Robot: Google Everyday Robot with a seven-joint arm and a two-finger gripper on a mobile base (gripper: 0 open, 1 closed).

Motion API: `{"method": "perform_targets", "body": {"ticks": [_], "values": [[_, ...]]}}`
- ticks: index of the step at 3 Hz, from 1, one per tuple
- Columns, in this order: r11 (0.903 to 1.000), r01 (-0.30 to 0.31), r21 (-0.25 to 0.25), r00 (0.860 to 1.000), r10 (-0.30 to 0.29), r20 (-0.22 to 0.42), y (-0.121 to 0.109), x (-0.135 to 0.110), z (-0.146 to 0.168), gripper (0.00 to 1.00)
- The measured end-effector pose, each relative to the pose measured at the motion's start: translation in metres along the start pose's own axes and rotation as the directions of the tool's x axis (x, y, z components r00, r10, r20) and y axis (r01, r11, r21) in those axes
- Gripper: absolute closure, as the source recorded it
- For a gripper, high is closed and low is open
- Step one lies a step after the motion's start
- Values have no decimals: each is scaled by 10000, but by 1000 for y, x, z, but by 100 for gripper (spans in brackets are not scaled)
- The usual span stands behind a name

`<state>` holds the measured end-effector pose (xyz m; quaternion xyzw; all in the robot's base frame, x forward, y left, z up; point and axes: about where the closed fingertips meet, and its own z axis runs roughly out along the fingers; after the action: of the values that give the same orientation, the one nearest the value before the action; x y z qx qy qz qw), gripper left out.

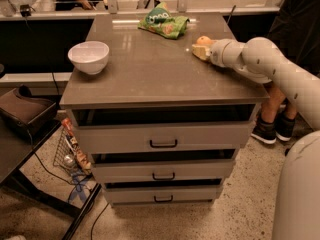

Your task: Place orange into white bowl

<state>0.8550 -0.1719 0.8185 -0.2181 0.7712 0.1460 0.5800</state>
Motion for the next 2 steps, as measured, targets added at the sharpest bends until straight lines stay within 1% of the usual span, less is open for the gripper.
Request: {"method": "perform_targets", "body": {"ticks": [2], "values": [[10000, 5, 0, 10000, -5, 0, 0, -1, 0, 100]]}}
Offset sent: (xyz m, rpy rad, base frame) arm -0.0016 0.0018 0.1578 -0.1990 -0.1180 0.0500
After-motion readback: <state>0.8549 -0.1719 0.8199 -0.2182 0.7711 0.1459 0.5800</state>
